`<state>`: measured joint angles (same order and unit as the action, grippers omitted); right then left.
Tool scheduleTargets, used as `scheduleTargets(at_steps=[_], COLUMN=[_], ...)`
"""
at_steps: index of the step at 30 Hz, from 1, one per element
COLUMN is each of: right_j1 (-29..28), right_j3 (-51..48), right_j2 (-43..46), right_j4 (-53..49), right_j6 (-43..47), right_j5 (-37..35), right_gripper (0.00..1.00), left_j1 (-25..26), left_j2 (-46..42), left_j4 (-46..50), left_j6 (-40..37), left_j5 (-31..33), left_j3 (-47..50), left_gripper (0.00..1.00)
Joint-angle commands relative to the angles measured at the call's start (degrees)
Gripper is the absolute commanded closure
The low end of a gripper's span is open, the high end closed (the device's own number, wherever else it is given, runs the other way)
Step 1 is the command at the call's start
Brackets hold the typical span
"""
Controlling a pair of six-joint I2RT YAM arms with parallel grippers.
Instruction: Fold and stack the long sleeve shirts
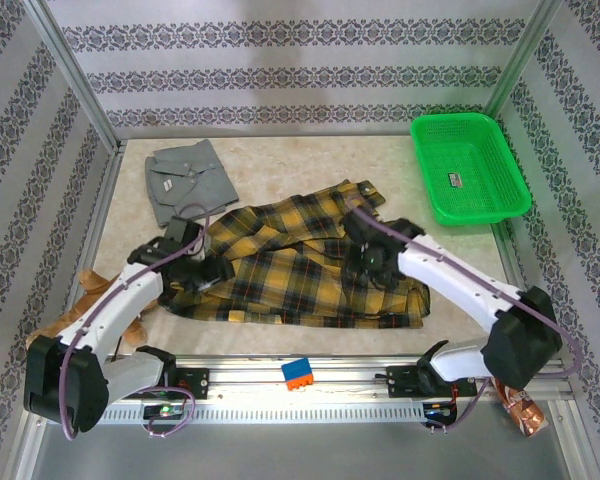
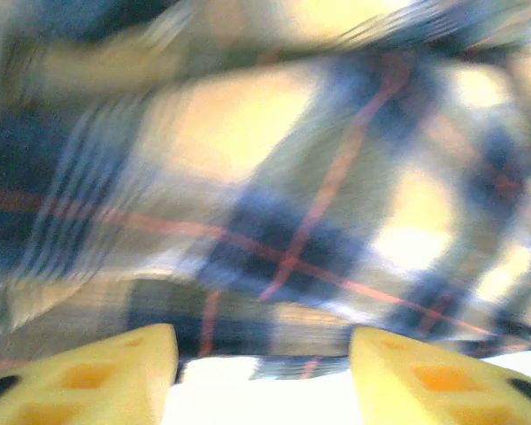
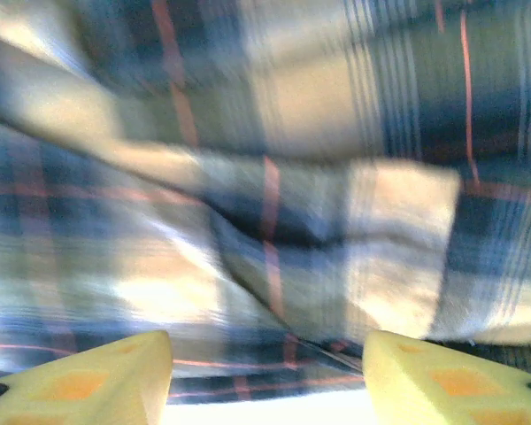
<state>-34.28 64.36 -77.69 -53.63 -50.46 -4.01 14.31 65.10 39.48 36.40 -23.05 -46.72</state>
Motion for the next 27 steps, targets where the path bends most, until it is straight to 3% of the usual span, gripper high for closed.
scheduleTargets(at_steps=[1, 6, 12, 19, 27], right_j1=[6.24, 15.15, 18.02, 18.11, 17.70], right_j3=[6.73, 19.42, 31.26, 35.28, 40.38], right_j2=[-2.69, -18.09, -35.01, -44.43, -51.86], right_j4=[-0.50, 0.70, 0.61, 2.55, 6.20], right_j6=[6.96, 17.44, 25.59, 26.49, 24.54], right_j5=[-2.46, -0.11, -0.71, 0.07, 0.11], right_gripper=[0.33, 0.31, 0.33, 0.34, 0.38], left_j1=[1.06, 4.46, 10.45, 13.65, 13.82], left_j2=[1.15, 9.25, 15.95, 15.92, 16.28], left_j4=[-0.90, -3.38, -4.36, -8.90, -9.78], left_j6=[-1.60, -8.65, -11.95, -7.77, -5.92], left_j5=[-4.68, -6.01, -4.93, -4.38, -2.79], left_j3=[-6.13, -13.78, -15.53, -6.80, 0.51], left_gripper=[0.35, 0.21, 0.17, 0.16, 0.15])
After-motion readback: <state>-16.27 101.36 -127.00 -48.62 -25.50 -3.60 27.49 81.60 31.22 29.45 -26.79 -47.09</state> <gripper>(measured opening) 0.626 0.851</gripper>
